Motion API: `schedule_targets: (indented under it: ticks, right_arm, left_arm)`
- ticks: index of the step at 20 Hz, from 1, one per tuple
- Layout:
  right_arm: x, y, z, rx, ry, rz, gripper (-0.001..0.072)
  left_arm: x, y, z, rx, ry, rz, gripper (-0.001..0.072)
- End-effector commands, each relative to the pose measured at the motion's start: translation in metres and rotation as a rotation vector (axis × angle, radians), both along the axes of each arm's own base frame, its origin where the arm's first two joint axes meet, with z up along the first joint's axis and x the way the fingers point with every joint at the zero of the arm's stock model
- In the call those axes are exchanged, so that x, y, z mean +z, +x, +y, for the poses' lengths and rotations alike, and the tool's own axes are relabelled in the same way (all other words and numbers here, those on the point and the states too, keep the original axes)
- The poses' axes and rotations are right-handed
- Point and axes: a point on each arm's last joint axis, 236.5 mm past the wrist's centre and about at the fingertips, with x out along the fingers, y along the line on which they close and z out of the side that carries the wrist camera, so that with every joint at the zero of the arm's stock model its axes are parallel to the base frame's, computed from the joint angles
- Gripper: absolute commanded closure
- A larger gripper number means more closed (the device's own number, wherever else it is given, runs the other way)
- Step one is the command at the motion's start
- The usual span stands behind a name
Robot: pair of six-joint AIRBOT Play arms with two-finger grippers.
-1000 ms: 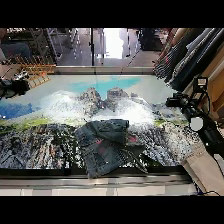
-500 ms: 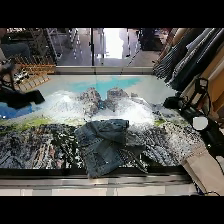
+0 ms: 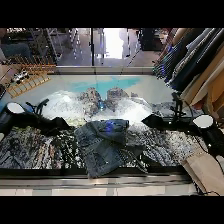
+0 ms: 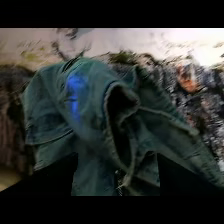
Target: Fold the clothes and pants, and hang the long-sleeved shirts on hangers.
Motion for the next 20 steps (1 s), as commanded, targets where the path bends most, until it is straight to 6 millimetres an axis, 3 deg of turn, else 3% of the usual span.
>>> schedule_targets:
  ticks: [1, 7, 11, 13, 14, 16, 18, 19, 20]
  right_arm:
    - [0.001, -0.017, 0.037, 0.123, 0.209, 0.120, 0.0150]
    - [-0.051, -0.010, 0.063, 0.198, 0.201, 0.216, 0.0176]
    - [-0.067, 0.026, 0.082, 0.215, 0.134, 0.168, 0.0193]
    - [-0.081, 0.044, 0.086, 0.213, 0.079, 0.188, 0.0202]
    - [-0.086, 0.056, 0.085, 0.199, 0.045, 0.165, 0.0250]
    - [-0.084, 0.083, 0.083, 0.146, 0.007, 0.091, 0.0449]
    - [-0.080, 0.096, 0.077, 0.095, -0.022, 0.072, 0.0595]
    - [-0.077, 0.095, 0.078, 0.109, -0.029, 0.075, 0.0655]
    - [-0.070, 0.092, 0.078, 0.138, -0.041, 0.065, 0.0656]
  left_arm:
    - [-0.027, -0.001, -0.018, 0.017, -0.112, 0.069, 0.0008]
    - [-0.084, 0.014, -0.022, 0.086, -0.125, 0.161, 0.0008]
    - [-0.084, 0.039, -0.053, 0.116, -0.252, 0.095, 0.0010]
    - [-0.087, 0.057, -0.056, 0.177, -0.244, 0.048, 0.0016]
    - [-0.087, 0.065, -0.057, 0.204, -0.241, 0.030, 0.0088]
    - [-0.084, 0.079, -0.061, 0.256, -0.253, -0.002, 0.0331]
    - [-0.079, 0.094, -0.066, 0.319, -0.275, -0.033, 0.0431]
    - [-0.073, 0.097, -0.069, 0.330, -0.303, -0.040, 0.0705]
    - [-0.062, 0.100, -0.074, 0.312, -0.337, -0.071, 0.0700]
